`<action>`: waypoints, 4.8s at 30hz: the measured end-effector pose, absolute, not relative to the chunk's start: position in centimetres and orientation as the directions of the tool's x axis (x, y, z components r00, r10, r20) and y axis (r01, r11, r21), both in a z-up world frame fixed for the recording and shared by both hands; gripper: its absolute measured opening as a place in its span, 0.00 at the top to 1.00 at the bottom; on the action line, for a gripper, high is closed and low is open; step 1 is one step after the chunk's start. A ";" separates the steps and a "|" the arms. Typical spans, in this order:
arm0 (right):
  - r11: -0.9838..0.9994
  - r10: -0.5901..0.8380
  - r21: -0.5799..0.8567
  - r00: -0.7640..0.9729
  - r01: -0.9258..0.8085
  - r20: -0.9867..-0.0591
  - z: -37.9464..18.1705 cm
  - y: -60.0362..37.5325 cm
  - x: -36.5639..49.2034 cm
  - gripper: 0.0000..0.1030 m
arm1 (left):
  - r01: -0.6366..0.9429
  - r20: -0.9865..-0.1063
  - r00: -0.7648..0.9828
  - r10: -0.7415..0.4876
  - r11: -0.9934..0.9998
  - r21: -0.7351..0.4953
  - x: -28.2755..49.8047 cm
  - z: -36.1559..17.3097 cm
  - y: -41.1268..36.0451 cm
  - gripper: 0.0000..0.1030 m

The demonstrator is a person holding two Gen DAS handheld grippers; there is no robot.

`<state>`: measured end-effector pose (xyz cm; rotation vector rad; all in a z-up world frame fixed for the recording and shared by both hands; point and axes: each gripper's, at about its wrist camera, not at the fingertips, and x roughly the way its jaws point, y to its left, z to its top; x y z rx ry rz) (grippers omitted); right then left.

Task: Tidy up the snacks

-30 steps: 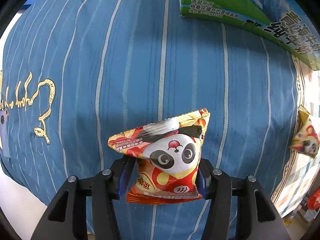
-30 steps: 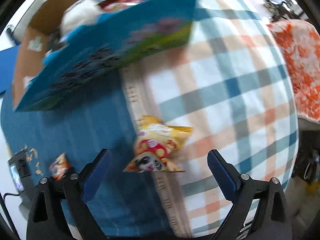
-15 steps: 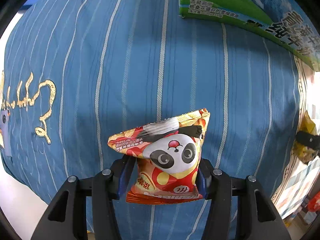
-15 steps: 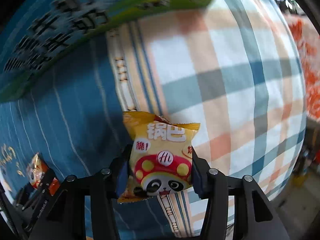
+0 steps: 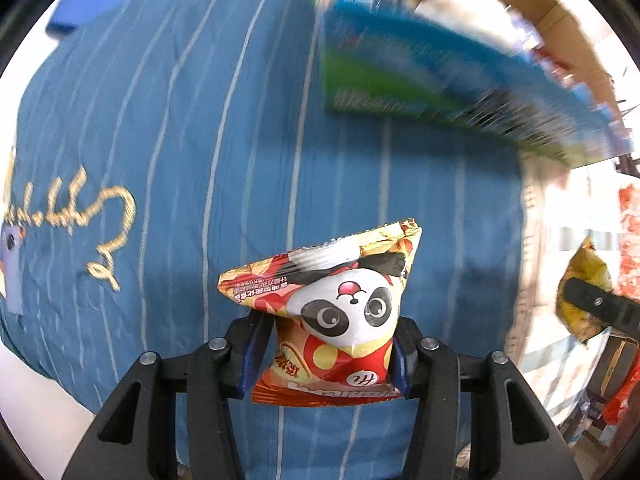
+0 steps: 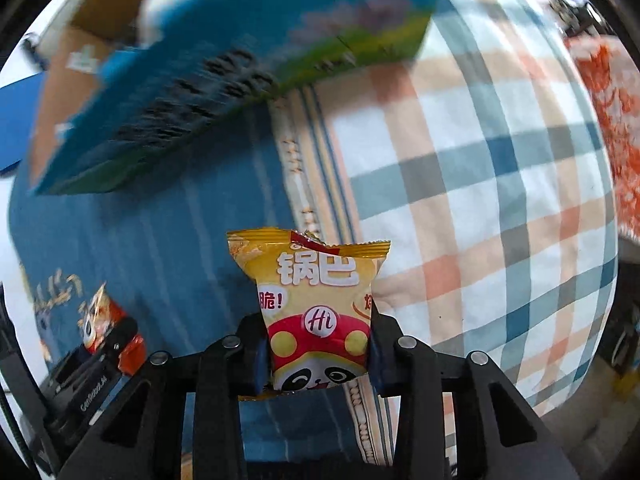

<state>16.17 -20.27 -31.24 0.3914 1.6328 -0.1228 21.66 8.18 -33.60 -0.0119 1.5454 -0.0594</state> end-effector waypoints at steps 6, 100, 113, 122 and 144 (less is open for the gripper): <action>0.947 0.206 0.204 0.019 0.247 -0.978 -25.5 -19.7 15.3 0.62 | 0.085 -0.988 0.131 -0.082 0.994 -0.071 22.3 -26.8 6.7 0.54; 0.996 0.049 0.062 0.200 0.058 -0.979 -22.3 -18.3 29.5 0.07 | 0.097 -0.956 0.292 -0.028 0.995 0.000 34.2 -20.0 2.8 0.01; 0.991 0.070 0.105 0.360 0.078 -0.930 -11.1 -20.6 19.7 0.07 | 0.105 -0.888 0.454 -0.077 0.994 -0.033 24.5 -9.7 3.1 0.01; 0.984 0.108 0.159 0.446 0.078 -0.889 -3.7 -21.4 12.5 0.07 | 0.104 -0.859 0.505 -0.090 0.994 -0.043 19.1 -4.6 3.5 0.01; 0.990 0.088 0.135 0.542 0.049 -0.836 4.6 -20.8 4.5 0.07 | 0.135 -0.796 0.598 -0.092 0.991 -0.013 13.4 1.4 3.2 0.01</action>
